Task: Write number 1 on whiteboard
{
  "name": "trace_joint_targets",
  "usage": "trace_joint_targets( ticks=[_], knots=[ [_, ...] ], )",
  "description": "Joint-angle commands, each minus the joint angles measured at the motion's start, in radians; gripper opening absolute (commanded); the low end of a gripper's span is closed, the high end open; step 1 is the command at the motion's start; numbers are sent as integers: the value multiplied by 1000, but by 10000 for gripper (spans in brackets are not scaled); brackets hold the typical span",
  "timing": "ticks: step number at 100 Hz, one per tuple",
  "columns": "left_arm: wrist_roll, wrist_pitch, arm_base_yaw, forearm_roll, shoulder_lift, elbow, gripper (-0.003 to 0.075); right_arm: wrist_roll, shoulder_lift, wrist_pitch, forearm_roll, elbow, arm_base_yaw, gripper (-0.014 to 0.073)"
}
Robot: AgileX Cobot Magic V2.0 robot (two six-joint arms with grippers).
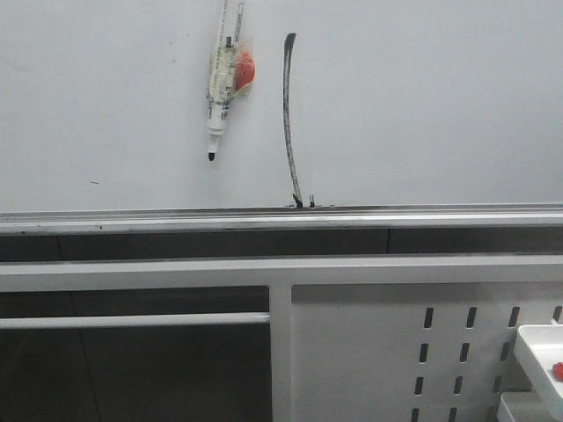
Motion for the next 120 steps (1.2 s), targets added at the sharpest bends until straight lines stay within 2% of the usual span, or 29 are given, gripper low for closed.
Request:
trace_joint_targets(
  ticks=[1, 12, 19, 37, 51, 83, 120],
  knots=[
    [-9, -52, 2, -16, -20, 34, -20, 88, 19, -85, -95, 26, -31, -69],
    [-9, -52, 2, -16, -20, 34, -20, 343, 19, -194, -93, 111, -127, -69],
    [-9, -52, 2, -16, -20, 34, -20, 418, 19, -284, -86, 184, -214, -69],
    [-9, -52, 2, -16, -20, 34, -20, 415, 19, -531, 84, 406, -467, -69],
    [-9, -52, 2, -16, -20, 34, -20, 366, 18, -739, 138, 543, -600, -69],
    [-9, -54, 2, -16, -20, 34, -20, 366, -19, -497, 152, 540, -629, -69],
    [-9, -54, 2, -16, -20, 34, -20, 366, -19, -506, 152, 540, -629, -69]
  ],
)
